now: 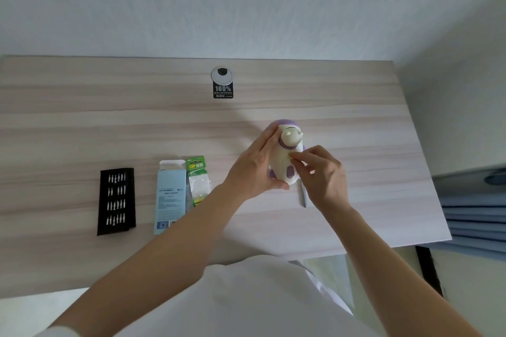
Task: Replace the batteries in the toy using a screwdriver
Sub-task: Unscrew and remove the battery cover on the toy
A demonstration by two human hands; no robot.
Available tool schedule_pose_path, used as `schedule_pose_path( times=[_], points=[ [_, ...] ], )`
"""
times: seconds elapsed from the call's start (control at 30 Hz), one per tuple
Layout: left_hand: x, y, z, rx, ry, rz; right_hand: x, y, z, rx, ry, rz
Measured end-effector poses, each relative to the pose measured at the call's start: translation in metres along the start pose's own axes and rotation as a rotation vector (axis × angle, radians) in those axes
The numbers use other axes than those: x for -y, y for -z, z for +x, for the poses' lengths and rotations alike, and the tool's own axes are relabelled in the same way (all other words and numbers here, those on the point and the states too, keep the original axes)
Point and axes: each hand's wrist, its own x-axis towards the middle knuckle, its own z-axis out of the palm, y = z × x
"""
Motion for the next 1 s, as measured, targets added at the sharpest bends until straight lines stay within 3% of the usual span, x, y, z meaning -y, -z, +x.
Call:
schedule_pose_path(
  times=[0.57,1.0],
  points=[
    [0.006,-0.002,0.003,0.038,0.066,-0.025,0.005,0.002,0.018,0.084,0.038,0.002],
    [0.004,-0.004,0.001,0.029,0.067,0.013,0.012,-0.006,0.018,0.232,-0.220,0.156]
  ],
)
